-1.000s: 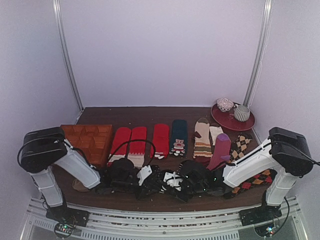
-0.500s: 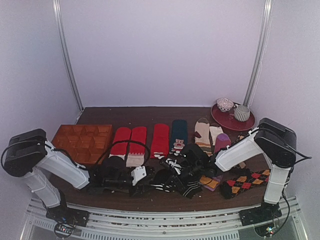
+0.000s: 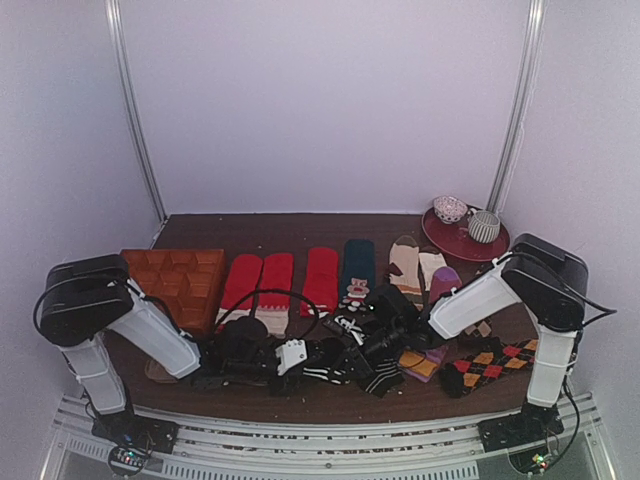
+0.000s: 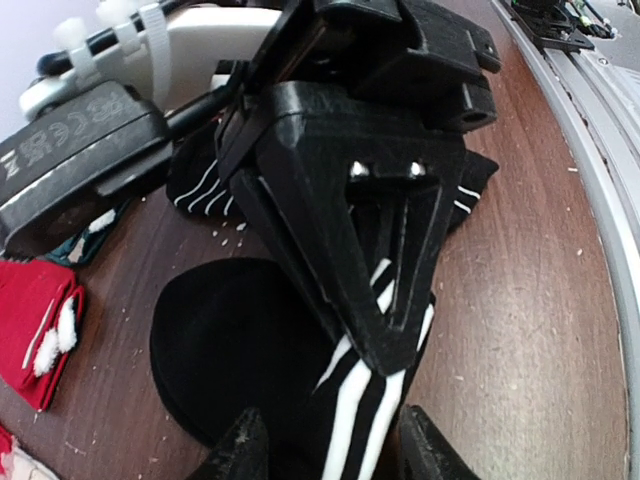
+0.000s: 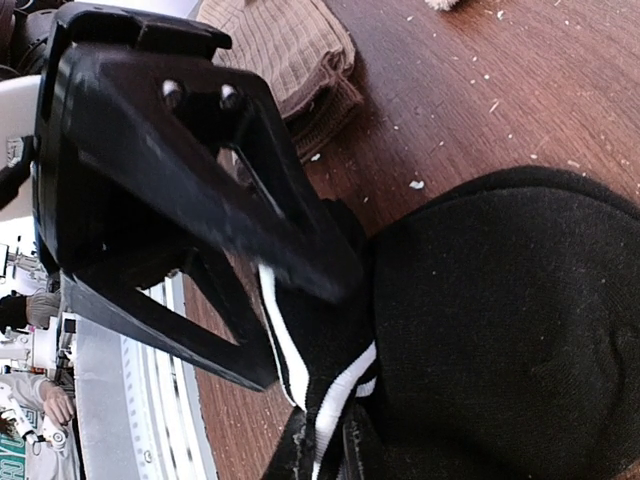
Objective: Roll the socks
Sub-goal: Roll the sock at the center of the board.
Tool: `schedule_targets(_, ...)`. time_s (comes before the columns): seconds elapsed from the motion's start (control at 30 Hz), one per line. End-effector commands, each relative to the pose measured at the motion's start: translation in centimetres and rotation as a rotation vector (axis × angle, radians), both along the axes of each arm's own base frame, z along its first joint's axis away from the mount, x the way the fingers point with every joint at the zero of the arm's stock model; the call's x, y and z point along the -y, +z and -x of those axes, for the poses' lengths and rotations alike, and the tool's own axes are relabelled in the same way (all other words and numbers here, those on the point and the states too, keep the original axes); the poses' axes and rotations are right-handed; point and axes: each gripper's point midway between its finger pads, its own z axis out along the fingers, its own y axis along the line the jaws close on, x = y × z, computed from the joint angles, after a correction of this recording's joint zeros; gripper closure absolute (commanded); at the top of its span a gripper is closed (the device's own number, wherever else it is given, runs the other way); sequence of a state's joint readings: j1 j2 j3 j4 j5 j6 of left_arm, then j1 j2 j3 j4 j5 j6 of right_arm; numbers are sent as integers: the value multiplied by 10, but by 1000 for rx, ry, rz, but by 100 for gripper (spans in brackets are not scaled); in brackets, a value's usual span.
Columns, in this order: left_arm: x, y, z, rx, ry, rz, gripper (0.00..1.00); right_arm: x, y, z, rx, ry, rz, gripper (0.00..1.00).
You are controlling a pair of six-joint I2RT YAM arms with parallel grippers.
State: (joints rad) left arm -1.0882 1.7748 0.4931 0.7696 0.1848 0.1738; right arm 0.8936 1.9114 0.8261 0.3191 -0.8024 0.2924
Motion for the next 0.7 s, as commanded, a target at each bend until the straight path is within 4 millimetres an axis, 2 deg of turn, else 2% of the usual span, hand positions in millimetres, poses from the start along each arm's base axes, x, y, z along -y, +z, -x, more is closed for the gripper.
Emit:
schedule_targets(0.0,15,7,2,22,-49,46,61,55,-67,35,-179,-30,301,92)
schedule_targets(0.23,13,-12,10,-45,-69,5,83,57,-69,37,-191,-28,306,91)
schedule_targets(0.4,11,-18,18,-87,-92,-5,100,58,-68,35,-180,-29,310,87)
schedule_targets(0.47,11,-25,16,-126,-70,-35,100,57,-66,32,-161,-33,308,83)
schedule_targets(0.6,4,-48,18,-283,-1,-124,100,53,-47,18,-43,-48,265,65)
schedule_targets(0.67,0,-59,25,-379,15,-160,100,48,-20,3,84,-75,191,60)
